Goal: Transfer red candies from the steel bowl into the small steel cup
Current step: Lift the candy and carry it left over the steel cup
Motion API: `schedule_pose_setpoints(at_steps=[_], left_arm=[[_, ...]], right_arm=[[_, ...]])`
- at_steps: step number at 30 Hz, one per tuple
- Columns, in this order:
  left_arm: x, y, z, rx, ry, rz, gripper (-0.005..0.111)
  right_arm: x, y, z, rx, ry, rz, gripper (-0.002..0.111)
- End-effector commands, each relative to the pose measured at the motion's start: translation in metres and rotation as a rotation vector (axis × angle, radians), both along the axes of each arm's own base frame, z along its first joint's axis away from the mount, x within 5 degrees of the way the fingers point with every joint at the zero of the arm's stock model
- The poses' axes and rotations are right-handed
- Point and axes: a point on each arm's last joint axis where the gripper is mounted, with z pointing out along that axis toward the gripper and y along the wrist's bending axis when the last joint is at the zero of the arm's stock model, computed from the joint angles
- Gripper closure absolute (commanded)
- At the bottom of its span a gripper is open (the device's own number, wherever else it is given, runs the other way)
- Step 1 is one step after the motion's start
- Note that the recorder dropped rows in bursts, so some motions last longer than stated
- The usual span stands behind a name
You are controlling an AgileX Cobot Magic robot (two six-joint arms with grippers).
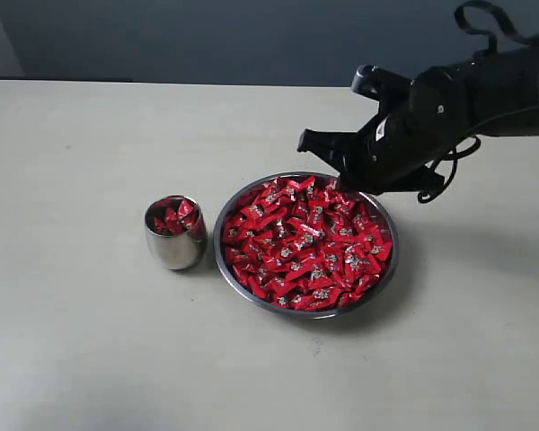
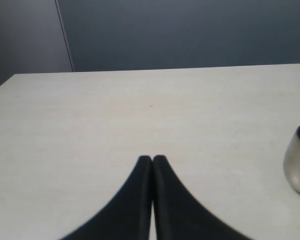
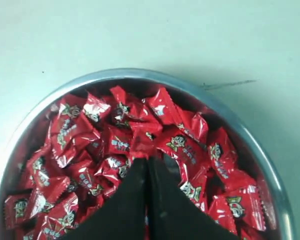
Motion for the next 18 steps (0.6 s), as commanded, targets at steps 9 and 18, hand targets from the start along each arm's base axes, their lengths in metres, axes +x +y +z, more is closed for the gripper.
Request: schedule_pose_setpoints(at_steps=[9,18], left_arm=[[0.0,0.0,-0.001,-0.001,-0.003,-0.001,0.106],[0.0,0.0,-0.001,-0.001,-0.003,-0.001,0.106]], right_arm=[[0.006,0.027,0.065,0.063,-0.216,0.319,0.109],[0.007,0.102,0.066,0.223,-0.104,0.716,0.109]])
